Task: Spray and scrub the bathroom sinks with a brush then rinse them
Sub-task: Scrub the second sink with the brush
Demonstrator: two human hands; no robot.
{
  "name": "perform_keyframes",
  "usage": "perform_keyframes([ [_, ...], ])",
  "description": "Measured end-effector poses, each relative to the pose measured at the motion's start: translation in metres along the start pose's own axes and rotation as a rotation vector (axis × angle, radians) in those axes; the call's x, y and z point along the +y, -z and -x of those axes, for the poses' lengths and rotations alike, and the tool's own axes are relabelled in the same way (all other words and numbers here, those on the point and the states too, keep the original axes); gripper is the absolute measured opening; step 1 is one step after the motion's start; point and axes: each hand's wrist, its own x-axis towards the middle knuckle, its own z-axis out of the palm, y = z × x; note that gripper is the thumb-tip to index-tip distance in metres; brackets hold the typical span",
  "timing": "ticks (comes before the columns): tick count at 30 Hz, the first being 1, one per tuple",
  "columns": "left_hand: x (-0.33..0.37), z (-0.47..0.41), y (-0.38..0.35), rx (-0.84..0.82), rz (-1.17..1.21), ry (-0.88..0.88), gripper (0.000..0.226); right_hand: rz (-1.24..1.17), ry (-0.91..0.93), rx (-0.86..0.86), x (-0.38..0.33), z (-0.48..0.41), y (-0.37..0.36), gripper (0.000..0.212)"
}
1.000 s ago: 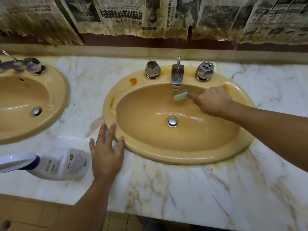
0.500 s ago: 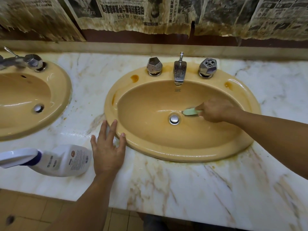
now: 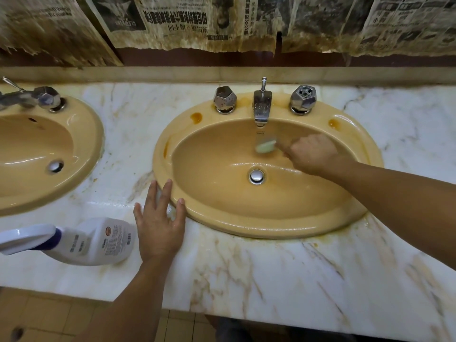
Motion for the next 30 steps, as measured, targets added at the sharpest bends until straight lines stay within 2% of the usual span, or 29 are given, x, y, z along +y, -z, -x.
perform_keyframes([
  [2, -0.001, 0.000, 0.000, 0.005, -0.005, -0.012, 0.053, -0.131, -0.064, -0.217, 0.004, 0.005, 0.000, 0.043],
  [4, -0.002, 0.000, -0.001, 0.016, -0.010, -0.033, 0.052, -0.227, -0.109, -0.302, 0.007, 0.006, 0.004, 0.040],
  [8, -0.002, -0.001, -0.001, 0.015, -0.015, -0.032, 0.051, -0.123, -0.093, -0.532, 0.017, 0.000, 0.019, 0.022],
  [9, -0.003, -0.001, -0.001, 0.018, -0.021, -0.032, 0.051, -0.108, -0.098, -0.531, 0.021, 0.001, 0.025, 0.020],
  [12, -0.004, -0.001, -0.001, 0.019, -0.022, -0.045, 0.051, -0.057, -0.101, -0.463, 0.027, 0.014, 0.033, 0.023],
  [15, -0.003, -0.001, -0.001, 0.013, -0.017, -0.030, 0.051, -0.232, -0.108, -0.779, 0.022, 0.022, 0.025, 0.035],
  [16, -0.002, 0.000, 0.000, 0.015, -0.016, -0.032, 0.052, -0.261, -0.110, -0.838, 0.023, 0.024, 0.026, 0.039],
  [17, -0.002, 0.000, 0.000, 0.021, -0.012, -0.040, 0.052, -0.255, -0.105, -0.817, 0.025, 0.028, 0.029, 0.038],
  [19, -0.001, 0.001, 0.000, 0.037, -0.008, -0.063, 0.051, -0.160, -0.092, -0.605, 0.032, 0.035, 0.034, 0.026],
  [20, -0.002, 0.001, -0.001, 0.041, -0.009, -0.067, 0.051, -0.151, -0.086, -0.578, 0.033, 0.037, 0.035, 0.025],
  [23, -0.003, 0.000, -0.001, 0.033, -0.015, -0.056, 0.052, -0.224, -0.049, -0.818, 0.030, 0.049, 0.042, 0.029],
  [25, -0.003, -0.001, -0.001, 0.023, -0.010, -0.038, 0.053, -0.115, -0.048, -0.784, 0.034, 0.054, 0.055, 0.031],
  [27, -0.003, -0.001, -0.001, 0.016, -0.005, -0.030, 0.053, 0.001, -0.094, -0.617, 0.045, 0.058, 0.065, 0.030],
  [28, -0.004, -0.001, -0.002, 0.014, -0.005, -0.031, 0.052, -0.011, -0.098, -0.612, 0.048, 0.060, 0.067, 0.029],
  [30, -0.005, -0.002, -0.002, 0.012, -0.008, -0.035, 0.052, -0.090, -0.048, -0.768, 0.045, 0.066, 0.071, 0.029],
])
